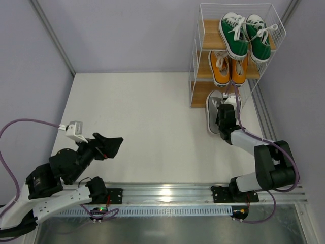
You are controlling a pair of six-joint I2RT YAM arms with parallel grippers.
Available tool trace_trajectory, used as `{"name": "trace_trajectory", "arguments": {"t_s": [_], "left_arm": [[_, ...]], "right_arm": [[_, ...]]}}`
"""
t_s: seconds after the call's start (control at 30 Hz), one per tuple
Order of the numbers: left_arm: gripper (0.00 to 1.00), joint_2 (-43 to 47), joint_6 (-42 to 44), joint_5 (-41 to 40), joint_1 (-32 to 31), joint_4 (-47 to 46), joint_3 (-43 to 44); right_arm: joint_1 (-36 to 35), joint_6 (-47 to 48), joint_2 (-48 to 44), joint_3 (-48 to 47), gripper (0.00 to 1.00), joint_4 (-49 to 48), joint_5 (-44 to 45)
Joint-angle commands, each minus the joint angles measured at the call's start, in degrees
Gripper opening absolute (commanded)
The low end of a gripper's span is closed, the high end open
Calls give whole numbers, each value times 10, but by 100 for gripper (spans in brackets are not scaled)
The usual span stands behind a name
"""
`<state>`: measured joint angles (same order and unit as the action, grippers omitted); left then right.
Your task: Place and organize the shoes onto the shoe shelf
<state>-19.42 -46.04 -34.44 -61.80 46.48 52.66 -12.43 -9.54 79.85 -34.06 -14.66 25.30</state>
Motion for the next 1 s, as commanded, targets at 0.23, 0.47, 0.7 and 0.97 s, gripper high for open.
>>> {"name": "trace_trajectory", "arguments": {"t_s": [0.23,0.47,0.7,0.97], "left_arm": [[100,-42,6,-27,-1,-41,-4],[100,-58,11,-39,0,-50,-4],[100,-63,10,-43,-2,-58,-5],[100,-47,4,-41,-1,-63,-14]], "right_arm": [[35,29,103,-137,4,-181,-74],[44,35,161,-195,4,-199,-88],[44,27,173,-226,19,-137,-77],[43,15,145,-209,64,-101,-69]]}}
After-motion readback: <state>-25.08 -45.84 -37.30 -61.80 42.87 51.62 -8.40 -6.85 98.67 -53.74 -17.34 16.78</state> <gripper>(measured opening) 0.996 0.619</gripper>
